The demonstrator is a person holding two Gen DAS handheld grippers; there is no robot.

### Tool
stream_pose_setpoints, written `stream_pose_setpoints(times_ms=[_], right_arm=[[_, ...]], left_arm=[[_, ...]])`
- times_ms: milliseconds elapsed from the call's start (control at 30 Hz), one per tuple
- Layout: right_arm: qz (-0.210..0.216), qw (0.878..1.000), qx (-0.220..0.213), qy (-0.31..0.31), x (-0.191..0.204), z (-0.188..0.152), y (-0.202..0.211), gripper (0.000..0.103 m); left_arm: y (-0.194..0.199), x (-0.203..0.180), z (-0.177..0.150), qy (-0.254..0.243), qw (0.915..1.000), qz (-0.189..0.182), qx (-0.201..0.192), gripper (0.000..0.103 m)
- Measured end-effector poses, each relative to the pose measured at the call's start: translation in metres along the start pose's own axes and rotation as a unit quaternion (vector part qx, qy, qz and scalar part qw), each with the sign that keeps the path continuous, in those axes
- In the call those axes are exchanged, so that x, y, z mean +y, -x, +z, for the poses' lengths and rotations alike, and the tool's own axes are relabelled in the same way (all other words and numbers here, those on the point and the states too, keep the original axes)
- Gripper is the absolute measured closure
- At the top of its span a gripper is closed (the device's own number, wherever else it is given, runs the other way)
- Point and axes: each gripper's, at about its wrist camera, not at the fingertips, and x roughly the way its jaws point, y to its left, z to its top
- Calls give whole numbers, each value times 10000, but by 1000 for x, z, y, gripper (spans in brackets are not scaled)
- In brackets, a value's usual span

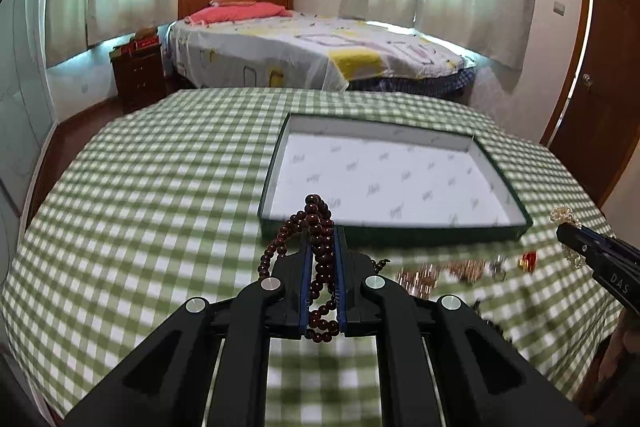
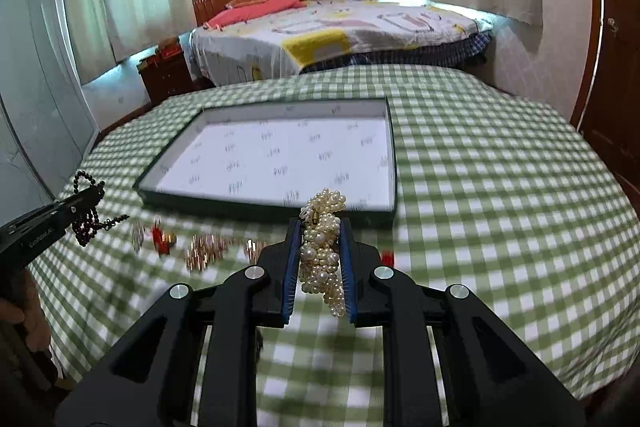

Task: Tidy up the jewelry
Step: 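Close the left tool on the bead bracelet while the right tool closes on the pearl strand, then carry both held items into the green tray and open both tools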

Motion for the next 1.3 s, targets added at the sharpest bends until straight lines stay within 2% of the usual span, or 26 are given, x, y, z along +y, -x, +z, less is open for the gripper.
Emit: stream_pose_setpoints(times_ms=[233,433,533,667,833,1133,1300], right_arm=[[80,9996,-255,31,0,40,-18,84],[146,9996,-254,-56,-3,63,-47,84],[115,9999,-79,-21,-2,60,-66,84],[47,9994,333,-25,-8,47,-97,84],[-65,9977,674,-53,-15,33,-121,84],[-187,9957,908,-40,-19,22,-137,84],[-260,9960,859,25,-19,22,-138,82]], left_arm=[[-23,-8,38,-78,9997,-50,-229,92],[-54,-14,64,-101,9995,-146,-259,92],[-74,-17,61,-133,9997,-163,-94,92],[-107,-14,45,-111,9991,-182,372,92],[-128,-8,34,-121,9977,-105,664,92],[-142,-6,25,-87,9958,-107,908,92],[-145,-5,21,-59,9951,-106,977,90]])
